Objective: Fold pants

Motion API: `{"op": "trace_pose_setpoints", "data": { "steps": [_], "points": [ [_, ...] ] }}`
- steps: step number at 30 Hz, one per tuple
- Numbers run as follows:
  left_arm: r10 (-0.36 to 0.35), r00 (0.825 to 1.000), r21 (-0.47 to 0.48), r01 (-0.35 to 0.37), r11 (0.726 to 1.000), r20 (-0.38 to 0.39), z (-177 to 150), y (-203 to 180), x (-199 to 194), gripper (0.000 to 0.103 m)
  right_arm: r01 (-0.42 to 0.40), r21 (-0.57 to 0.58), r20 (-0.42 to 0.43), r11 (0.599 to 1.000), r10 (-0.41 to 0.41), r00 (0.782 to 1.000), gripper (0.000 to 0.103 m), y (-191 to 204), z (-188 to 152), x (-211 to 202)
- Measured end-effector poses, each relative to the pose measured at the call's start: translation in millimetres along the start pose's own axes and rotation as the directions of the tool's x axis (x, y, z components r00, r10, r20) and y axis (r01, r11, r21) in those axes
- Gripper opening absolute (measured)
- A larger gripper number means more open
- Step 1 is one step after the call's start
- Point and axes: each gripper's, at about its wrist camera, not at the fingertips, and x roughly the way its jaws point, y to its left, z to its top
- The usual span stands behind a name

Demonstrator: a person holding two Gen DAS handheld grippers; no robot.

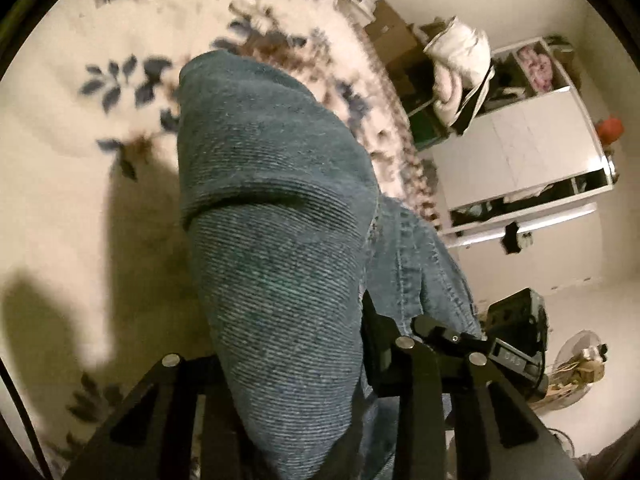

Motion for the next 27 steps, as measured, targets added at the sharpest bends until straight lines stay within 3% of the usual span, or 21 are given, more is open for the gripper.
{"op": "trace_pose_setpoints", "data": {
  "steps": [4, 8, 14, 19, 21, 22, 24, 25, 26, 27],
  "points": [
    [-0.040, 0.998, 0.007, 0.039, 0.999, 0.054, 15.8, -14.7, -27.0, 0.028, -0.040, -0.036, 0.036, 0.999, 0.041, 0.999, 0.046, 48.0, 9.8, -22.7],
    [-0.069, 0.991, 0.013, 0.068, 0.998, 0.113, 59.0, -23.2, -49.4, 0.028, -0.078, -0.089, 0.068, 0.993, 0.084, 0.994, 0.046, 94.8, 43.8, -23.9],
    [-0.043, 0.978, 0.062, 0.031, 0.998, 0.203, 176.9, -12.3, -65.0, 0.028, -0.137, -0.170, 0.105, 0.976, 0.156, 0.982, 0.046, 170.7, 130.9, 20.3],
    [0.011, 0.978, 0.063, -0.025, 0.998, 0.210, 274.7, 27.0, -63.2, 0.031, -0.165, -0.192, 0.094, 0.967, 0.186, 0.978, 0.046, 227.2, 207.1, 97.9],
    [0.091, 0.979, 0.048, -0.101, 0.994, 0.181, 311.4, 55.7, -55.7, 0.044, -0.179, -0.194, 0.061, 0.965, 0.194, 0.979, 0.056, 236.3, 233.6, 136.0],
    [0.166, 0.972, 0.024, -0.173, 0.985, 0.168, 326.0, 77.4, -47.0, 0.060, -0.149, -0.181, 0.043, 0.972, 0.159, 0.986, 0.075, 239.2, 248.3, 165.1],
    [0.328, 0.938, -0.045, -0.325, 0.945, 0.114, 338.1, 122.8, -25.6, 0.067, -0.068, -0.105, 0.003, 0.992, 0.069, 0.998, 0.079, 217.2, 267.5, 209.8],
    [0.365, 0.927, -0.065, -0.360, 0.931, 0.084, 336.8, 139.5, -17.0, 0.067, -0.015, -0.061, -0.027, 0.998, 0.014, 1.000, 0.079, 200.5, 273.6, 229.5],
    [0.423, 0.905, -0.090, -0.418, 0.904, 0.038, 330.6, 163.7, -4.0, 0.067, 0.050, -0.033, -0.055, 0.998, -0.052, 0.997, 0.079, 185.5, 276.8, 244.3],
    [0.431, 0.902, -0.094, -0.428, 0.899, 0.018, 322.1, 176.7, 3.6, 0.067, 0.107, -0.028, -0.075, 0.994, -0.109, 0.991, 0.079, 175.5, 277.7, 254.0]
  ]
}}
